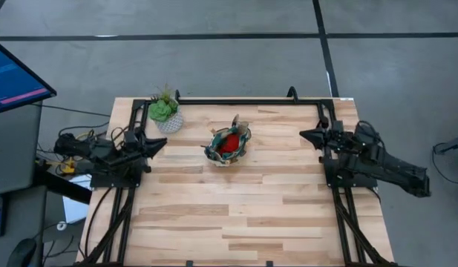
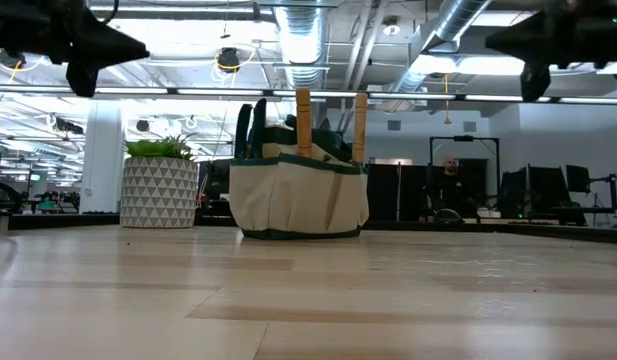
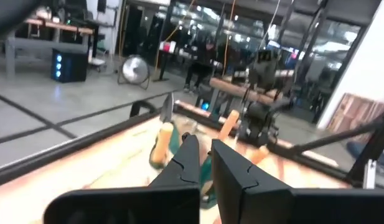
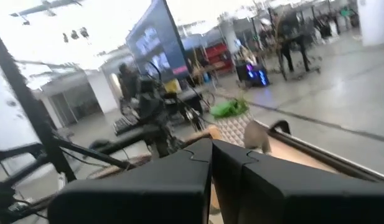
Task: Pick & Place Garden tools in Gardening bag
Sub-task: Return to Home Position
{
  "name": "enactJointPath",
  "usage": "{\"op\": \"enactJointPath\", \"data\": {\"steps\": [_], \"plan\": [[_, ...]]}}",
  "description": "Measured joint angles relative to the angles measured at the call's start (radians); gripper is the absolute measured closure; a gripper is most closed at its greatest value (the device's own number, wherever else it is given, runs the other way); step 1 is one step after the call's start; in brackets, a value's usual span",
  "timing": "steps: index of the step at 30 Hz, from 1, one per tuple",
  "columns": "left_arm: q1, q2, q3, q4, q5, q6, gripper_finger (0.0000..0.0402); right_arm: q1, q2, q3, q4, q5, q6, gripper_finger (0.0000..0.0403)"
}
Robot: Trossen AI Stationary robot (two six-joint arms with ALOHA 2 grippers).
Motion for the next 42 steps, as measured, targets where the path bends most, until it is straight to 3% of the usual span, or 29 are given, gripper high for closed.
{"op": "enactJointPath", "data": {"steps": [3, 8, 18, 25, 29, 31, 35, 38, 40, 42], "plan": [[0.000, -0.010, -0.001, 0.012, 0.000, 0.000, 0.0401, 0.009, -0.101, -0.096, 0.023, 0.003, 0.027, 0.0403], [0.001, -0.021, -0.004, -0.071, 0.005, -0.019, 0.0401, 0.013, -0.092, -0.256, 0.200, 0.009, 0.085, 0.0403], [0.002, -0.022, -0.005, -0.208, 0.006, -0.079, 0.0401, 0.013, -0.090, -0.262, 0.088, 0.019, 0.144, 0.0403], [0.002, -0.022, -0.014, -0.192, -0.010, -0.078, 0.0401, 0.013, -0.091, -0.262, 0.089, 0.018, 0.147, 0.0403], [0.002, -0.022, -0.090, -0.139, -0.086, -0.092, 0.0401, 0.013, -0.091, -0.262, 0.089, 0.017, 0.147, 0.0403], [0.002, -0.022, -0.135, -0.076, -0.076, -0.103, 0.0401, 0.013, -0.091, -0.262, 0.089, 0.017, 0.147, 0.0403], [0.000, -0.018, -0.182, 0.093, 0.088, -0.071, 0.0401, 0.013, -0.091, -0.262, 0.090, 0.015, 0.147, 0.0403], [0.002, -0.022, -0.229, 0.261, 0.281, -0.018, 0.0401, 0.013, -0.091, -0.262, 0.089, 0.015, 0.147, 0.0403], [0.002, -0.021, -0.229, 0.294, 0.430, 0.012, 0.0401, 0.013, -0.091, -0.262, 0.087, 0.015, 0.147, 0.0403], [0.001, -0.022, -0.229, 0.282, 0.512, 0.030, 0.0401, 0.013, -0.091, -0.262, 0.087, 0.015, 0.147, 0.0403]]}}
